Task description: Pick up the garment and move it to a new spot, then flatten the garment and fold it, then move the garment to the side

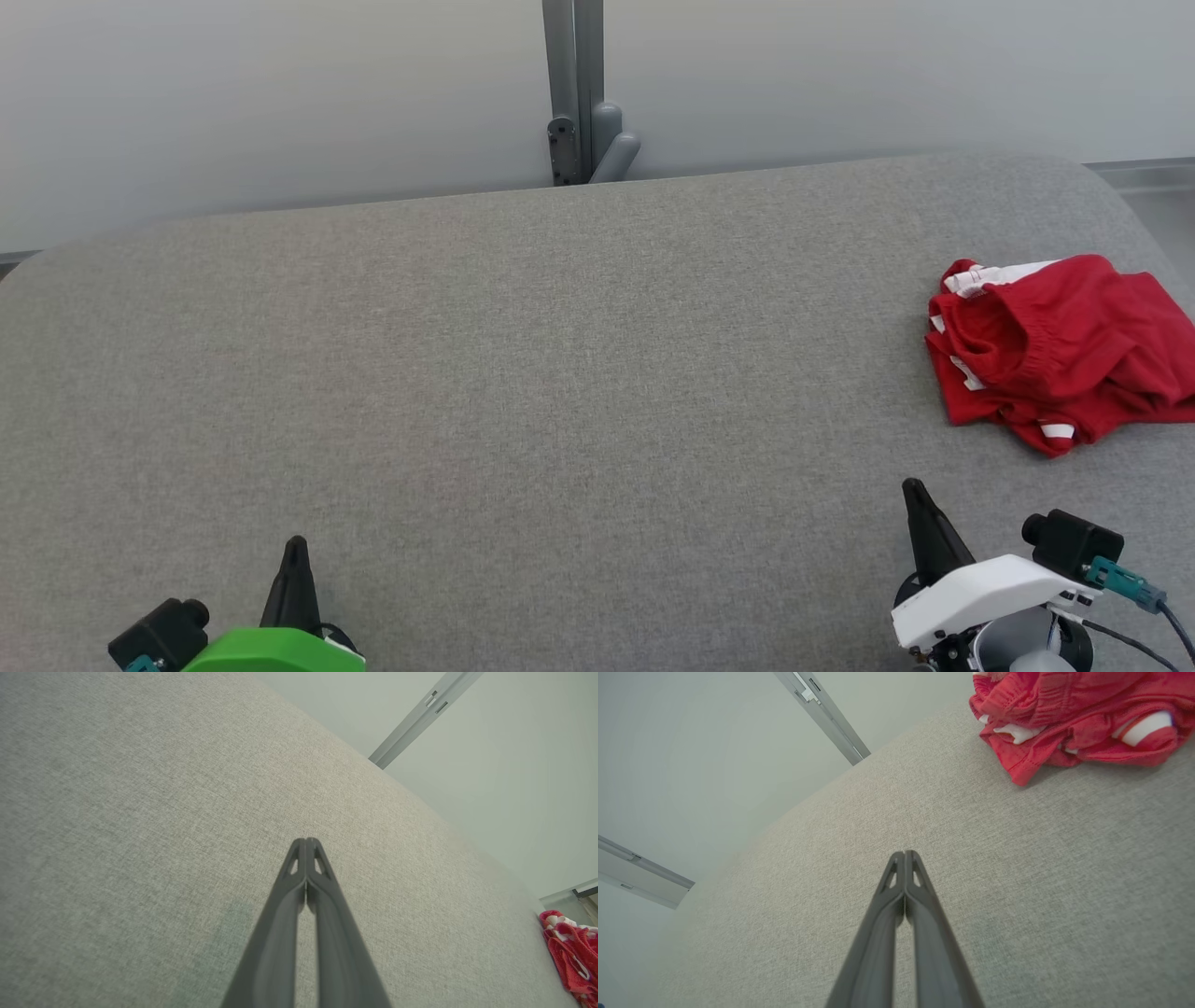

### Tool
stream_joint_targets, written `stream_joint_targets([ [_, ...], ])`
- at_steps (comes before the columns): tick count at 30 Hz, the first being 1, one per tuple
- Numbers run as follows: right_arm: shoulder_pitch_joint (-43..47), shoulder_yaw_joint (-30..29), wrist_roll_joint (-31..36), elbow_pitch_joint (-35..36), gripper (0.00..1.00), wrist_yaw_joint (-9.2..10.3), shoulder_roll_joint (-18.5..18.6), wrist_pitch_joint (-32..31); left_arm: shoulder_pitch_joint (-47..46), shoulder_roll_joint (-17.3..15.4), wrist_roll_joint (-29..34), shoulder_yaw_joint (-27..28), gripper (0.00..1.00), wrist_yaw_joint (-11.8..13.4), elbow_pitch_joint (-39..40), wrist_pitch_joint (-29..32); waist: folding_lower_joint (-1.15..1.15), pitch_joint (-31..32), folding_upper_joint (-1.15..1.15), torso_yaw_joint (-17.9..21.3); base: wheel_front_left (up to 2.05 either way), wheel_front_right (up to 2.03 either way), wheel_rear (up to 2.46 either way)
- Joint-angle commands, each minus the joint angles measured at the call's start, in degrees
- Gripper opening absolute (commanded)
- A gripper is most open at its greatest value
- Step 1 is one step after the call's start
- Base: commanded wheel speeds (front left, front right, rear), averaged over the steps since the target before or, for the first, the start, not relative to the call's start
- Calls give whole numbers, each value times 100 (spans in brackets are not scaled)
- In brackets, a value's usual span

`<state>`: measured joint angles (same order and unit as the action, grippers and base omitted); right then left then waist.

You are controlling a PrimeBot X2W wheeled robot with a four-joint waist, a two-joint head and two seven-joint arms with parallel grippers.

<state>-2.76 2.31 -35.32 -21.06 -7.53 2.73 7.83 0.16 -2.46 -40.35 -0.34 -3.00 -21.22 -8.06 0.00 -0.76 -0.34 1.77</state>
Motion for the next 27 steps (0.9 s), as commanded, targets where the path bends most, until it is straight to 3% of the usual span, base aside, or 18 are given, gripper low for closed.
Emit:
stream_joint_targets([
  [1,-155,-51,-237,117,0,2,39,-49,-189,-23,-226,34,0,-40,103,49,0,1,8,-3,0,0,0],
  [27,-230,-336,-2185,341,0,2,59,-543,-340,-36,-1993,249,0,-189,359,518,0,16,15,-49,0,0,0],
])
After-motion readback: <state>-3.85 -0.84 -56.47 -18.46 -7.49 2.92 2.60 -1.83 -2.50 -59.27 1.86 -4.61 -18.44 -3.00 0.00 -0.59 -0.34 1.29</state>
